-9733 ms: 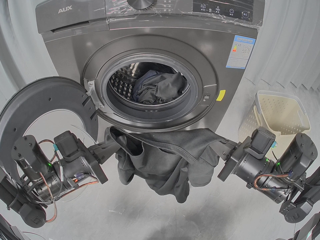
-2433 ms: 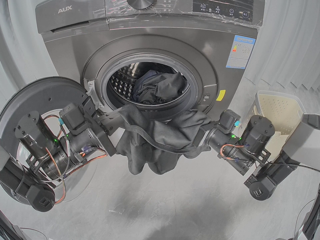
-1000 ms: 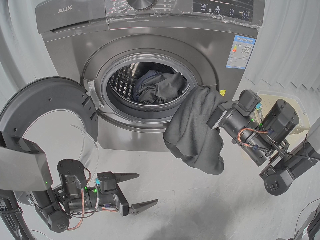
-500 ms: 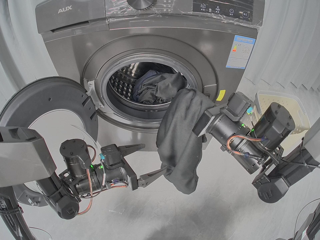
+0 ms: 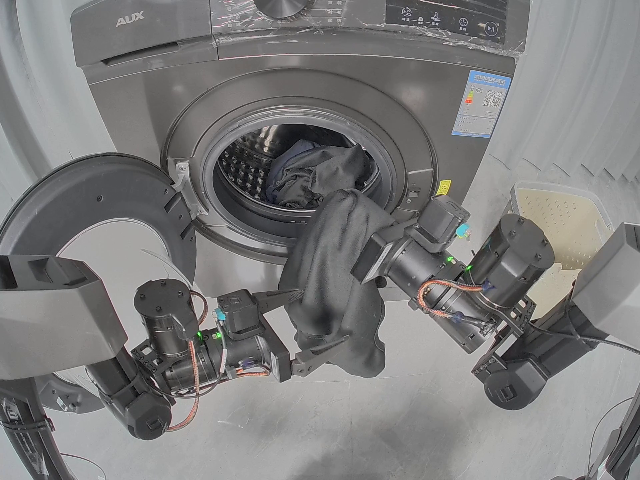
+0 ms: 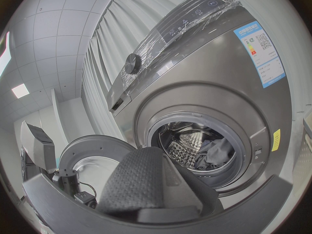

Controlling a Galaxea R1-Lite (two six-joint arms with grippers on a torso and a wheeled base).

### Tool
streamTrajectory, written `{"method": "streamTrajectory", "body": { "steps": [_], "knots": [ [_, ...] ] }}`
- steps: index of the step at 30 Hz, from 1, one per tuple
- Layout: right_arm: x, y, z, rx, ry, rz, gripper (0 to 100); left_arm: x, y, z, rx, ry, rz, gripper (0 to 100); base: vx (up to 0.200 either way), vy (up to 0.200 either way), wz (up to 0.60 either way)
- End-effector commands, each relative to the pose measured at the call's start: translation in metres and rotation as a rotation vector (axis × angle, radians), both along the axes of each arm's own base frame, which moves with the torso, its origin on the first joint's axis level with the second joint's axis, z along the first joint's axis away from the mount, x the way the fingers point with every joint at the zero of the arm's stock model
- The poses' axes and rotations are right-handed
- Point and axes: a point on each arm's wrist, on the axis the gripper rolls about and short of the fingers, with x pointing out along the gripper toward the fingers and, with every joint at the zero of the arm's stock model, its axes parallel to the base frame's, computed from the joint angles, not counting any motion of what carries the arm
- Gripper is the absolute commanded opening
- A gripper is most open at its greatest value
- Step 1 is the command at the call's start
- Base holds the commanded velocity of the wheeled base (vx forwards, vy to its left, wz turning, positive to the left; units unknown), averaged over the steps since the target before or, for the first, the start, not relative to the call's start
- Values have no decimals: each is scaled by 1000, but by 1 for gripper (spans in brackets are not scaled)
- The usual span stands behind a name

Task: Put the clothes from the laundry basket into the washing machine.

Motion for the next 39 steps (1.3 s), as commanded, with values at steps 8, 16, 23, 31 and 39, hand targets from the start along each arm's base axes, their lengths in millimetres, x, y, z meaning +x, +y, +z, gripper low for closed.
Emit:
{"method": "streamTrajectory", "body": {
  "steps": [8, 16, 23, 31, 39],
  "knots": [
    [-16, 7, 4, 5, -1, 45, 0, 37, -17, -25, -2, 1, 84, 100, 0, 0, 0],
    [-21, 9, 2, 4, 13, 42, 0, 53, -10, -24, -15, -20, 127, 100, 0, 0, 0],
    [-24, 11, -2, -5, 24, 53, 0, 69, -6, -25, -30, -42, 184, 100, 0, 0, 0],
    [-24, 8, -5, -12, 36, 47, 0, 73, 0, -26, -30, -44, 219, 100, 0, 0, 0],
    [-28, 11, -3, -11, 31, 61, 0, 77, -4, -39, -17, -21, 213, 100, 0, 0, 0]
  ]
}}
